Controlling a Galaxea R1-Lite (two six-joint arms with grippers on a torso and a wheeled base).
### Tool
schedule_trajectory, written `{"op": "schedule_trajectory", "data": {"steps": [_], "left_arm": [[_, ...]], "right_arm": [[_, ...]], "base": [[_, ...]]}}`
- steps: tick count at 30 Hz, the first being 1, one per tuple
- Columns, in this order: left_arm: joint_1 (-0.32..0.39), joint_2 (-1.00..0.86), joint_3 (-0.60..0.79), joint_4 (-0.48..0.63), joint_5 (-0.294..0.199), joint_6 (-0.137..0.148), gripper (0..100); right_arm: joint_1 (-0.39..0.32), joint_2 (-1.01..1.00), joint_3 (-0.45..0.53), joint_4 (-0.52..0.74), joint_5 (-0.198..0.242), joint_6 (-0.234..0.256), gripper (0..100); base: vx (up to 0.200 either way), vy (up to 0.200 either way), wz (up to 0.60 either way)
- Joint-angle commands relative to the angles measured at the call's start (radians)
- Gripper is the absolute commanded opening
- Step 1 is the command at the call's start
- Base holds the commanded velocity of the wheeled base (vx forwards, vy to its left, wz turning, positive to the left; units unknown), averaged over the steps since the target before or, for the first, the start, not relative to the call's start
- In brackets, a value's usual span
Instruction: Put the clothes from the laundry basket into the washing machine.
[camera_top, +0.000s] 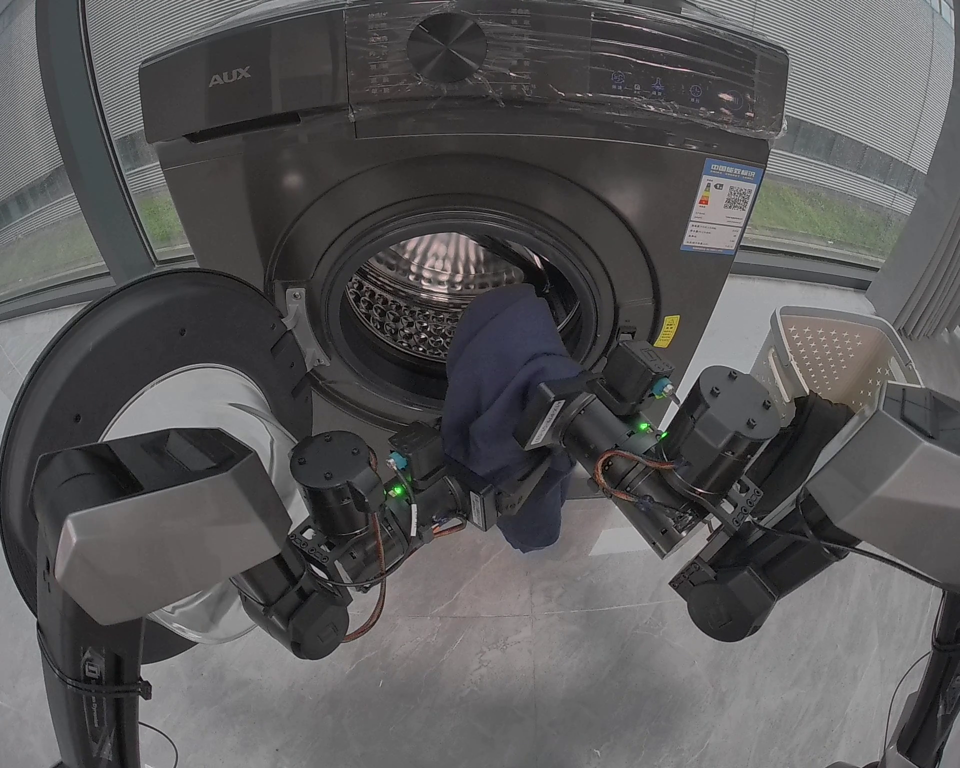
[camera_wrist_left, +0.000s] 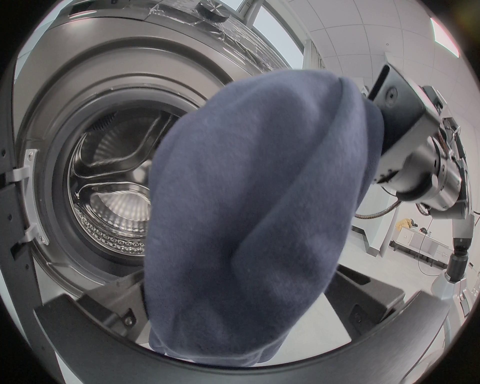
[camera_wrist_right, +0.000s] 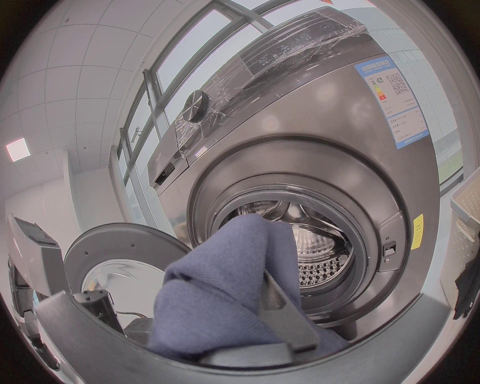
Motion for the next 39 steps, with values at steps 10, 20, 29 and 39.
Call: {"op": "schedule_trajectory", "data": {"steps": [10,20,29,39], "left_arm": [[-0.009,0.059,-0.036,-0.001,-0.011,0.007,100],[0.025,0.108,-0.120,0.002,-0.005,-0.004,100],[0.046,0.131,-0.177,0.001,0.003,-0.013,0],[0.074,0.099,-0.214,-0.001,0.065,-0.045,0]], "right_arm": [[0.036,0.000,0.000,-0.001,-0.003,0.004,0],[0.051,-0.002,0.009,-0.001,-0.023,0.011,0],[0.057,-0.002,0.014,-0.004,-0.024,0.018,0],[0.036,-0.048,0.077,-0.016,-0.023,0.028,0]], "base": [[0.000,0.000,0.00],[0.000,0.000,0.00],[0.000,0.000,0.00],[0.000,0.000,0.00]]}}
